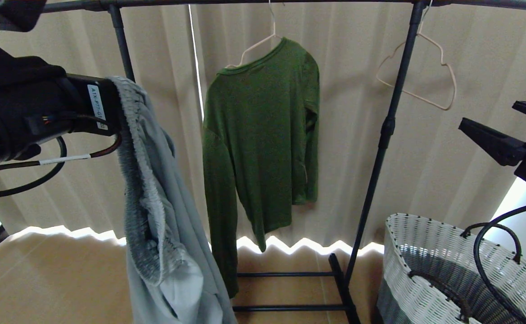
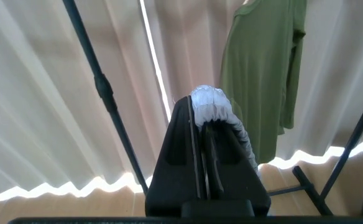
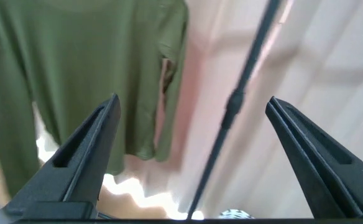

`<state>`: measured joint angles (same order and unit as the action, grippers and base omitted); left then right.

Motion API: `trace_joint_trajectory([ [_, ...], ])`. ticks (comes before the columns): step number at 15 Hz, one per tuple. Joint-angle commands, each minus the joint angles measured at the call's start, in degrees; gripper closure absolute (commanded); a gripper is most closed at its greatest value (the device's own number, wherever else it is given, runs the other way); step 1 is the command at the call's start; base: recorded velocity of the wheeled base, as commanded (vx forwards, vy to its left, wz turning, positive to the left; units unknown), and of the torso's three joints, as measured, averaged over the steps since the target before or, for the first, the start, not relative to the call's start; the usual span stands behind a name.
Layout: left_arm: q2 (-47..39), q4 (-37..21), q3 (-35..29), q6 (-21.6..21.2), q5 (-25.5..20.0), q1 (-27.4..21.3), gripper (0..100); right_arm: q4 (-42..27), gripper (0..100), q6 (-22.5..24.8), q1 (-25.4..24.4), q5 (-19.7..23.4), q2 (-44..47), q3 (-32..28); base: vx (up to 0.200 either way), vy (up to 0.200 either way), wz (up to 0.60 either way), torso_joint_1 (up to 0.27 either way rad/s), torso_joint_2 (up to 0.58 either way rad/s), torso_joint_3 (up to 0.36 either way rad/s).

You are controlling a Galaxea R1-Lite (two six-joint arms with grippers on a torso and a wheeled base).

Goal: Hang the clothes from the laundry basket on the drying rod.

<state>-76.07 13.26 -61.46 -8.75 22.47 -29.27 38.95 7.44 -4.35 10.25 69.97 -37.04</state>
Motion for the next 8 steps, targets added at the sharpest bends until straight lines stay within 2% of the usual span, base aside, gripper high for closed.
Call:
trace_joint_trajectory([
  [1, 0.4, 0.01, 0.12, -0.12, 0.03, 0.0, 100, 0.07, 0, 0.03, 1.01, 0.03, 0.07, -0.05, 0.0, 0.0, 0.0, 0.0, 0.0, 0.0],
  [4, 0.48, 0.01, 0.21, -0.12, 0.03, -0.09, 100, 0.16, 0, -0.05, 1.28, 0.29, 0.07, -0.58, 0.0, 0.0, 0.0, 0.016, -0.11, -0.078],
  [6, 0.48, 0.01, 0.21, -0.12, 0.03, 0.0, 100, 0.07, 0, -0.05, 1.28, 0.38, 0.16, -0.85, 0.0, 0.0, 0.0, 0.063, -0.2, -0.286],
  [8, 0.48, 0.01, 0.21, -0.21, -0.06, -0.09, 100, 0.07, 0, -0.05, 1.28, 0.29, 0.16, -0.67, 0.0, 0.0, 0.0, 0.117, -0.45, -0.325],
])
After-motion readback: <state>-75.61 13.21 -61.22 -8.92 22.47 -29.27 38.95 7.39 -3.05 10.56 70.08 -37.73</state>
